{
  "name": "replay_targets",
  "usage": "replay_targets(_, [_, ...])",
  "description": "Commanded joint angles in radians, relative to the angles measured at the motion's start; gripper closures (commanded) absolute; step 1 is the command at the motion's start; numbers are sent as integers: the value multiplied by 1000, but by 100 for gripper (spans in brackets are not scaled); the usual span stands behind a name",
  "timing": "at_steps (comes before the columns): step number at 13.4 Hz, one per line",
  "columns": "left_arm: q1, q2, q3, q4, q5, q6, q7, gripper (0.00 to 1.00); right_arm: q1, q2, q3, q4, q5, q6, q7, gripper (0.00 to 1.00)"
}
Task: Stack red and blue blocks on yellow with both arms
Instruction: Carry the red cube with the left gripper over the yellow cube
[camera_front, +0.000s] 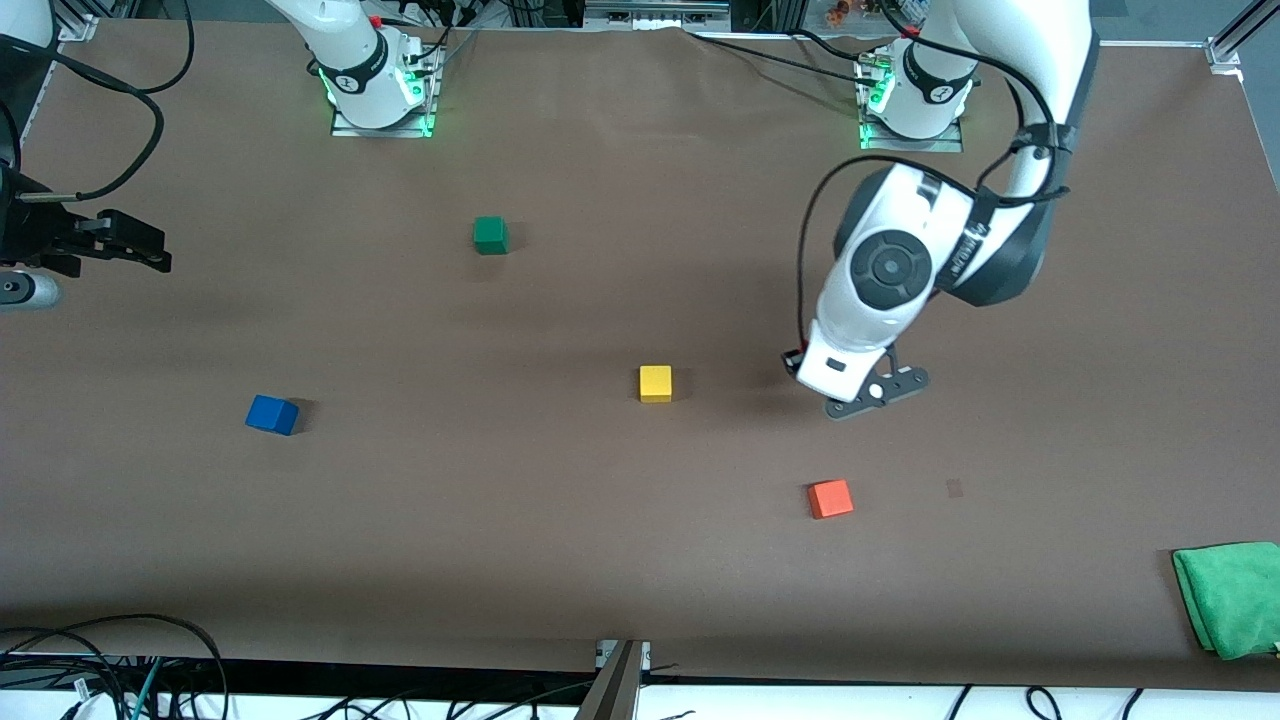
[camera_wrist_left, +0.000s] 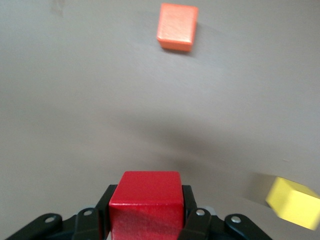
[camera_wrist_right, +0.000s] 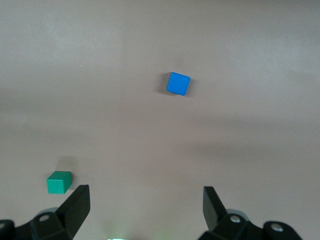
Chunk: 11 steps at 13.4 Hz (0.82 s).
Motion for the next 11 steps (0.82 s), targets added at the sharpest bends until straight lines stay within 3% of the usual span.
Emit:
replay_targets(1, [-97, 90, 13, 119, -16, -34, -162, 81, -6, 6, 0, 18, 17, -7, 2, 0])
replay_targets(7, [-233, 220, 13, 153, -12, 27, -254, 81, -6, 6, 0, 17, 17, -6, 2, 0])
replay_targets(11, [-232, 263, 11, 279, -33, 46, -314, 81, -6, 8, 0, 18, 17, -6, 2, 0])
